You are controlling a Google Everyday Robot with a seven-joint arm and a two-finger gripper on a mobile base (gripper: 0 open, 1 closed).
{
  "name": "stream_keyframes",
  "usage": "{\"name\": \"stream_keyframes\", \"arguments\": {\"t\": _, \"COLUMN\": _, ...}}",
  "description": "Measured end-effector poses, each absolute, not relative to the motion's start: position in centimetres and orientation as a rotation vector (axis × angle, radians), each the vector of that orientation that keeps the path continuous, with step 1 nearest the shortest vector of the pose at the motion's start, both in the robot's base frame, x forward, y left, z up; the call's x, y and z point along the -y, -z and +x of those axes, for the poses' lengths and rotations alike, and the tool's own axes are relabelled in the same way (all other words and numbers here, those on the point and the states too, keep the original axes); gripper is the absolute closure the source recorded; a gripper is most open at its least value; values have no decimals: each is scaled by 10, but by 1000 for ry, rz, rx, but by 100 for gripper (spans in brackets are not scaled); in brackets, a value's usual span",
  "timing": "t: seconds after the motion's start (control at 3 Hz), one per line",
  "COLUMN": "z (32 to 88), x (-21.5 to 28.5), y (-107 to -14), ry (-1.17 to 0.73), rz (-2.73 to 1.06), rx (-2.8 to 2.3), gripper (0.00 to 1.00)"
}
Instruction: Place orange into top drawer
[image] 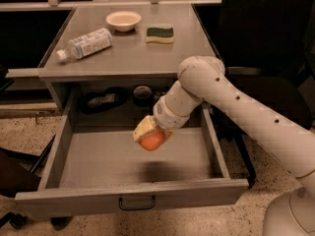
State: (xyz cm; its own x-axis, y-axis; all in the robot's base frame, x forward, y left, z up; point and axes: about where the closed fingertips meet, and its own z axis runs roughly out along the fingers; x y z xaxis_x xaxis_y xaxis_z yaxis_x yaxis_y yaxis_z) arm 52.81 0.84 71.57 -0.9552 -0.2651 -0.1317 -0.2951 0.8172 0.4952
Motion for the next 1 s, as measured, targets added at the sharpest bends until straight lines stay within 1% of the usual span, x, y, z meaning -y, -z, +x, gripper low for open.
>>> {"name": "stream_keyframes", "arguments": {"t": 0.33, "z": 530, "x": -14, "y": -709, "ry": -812, "rz": -461, "rx": -2952, "gripper": 100}}
{"name": "stream_keyframes", "arguments": {"t": 0.67, "z": 544, "x": -33, "y": -685, "ry": -708, "rz": -452, "rx": -2945, "gripper": 100}}
{"name": "stream_keyframes", "arguments": {"t": 1.0, "z": 565, "x": -47, "y": -669, "ry": -551, "rz": -393, "rx": -2877, "gripper": 100}}
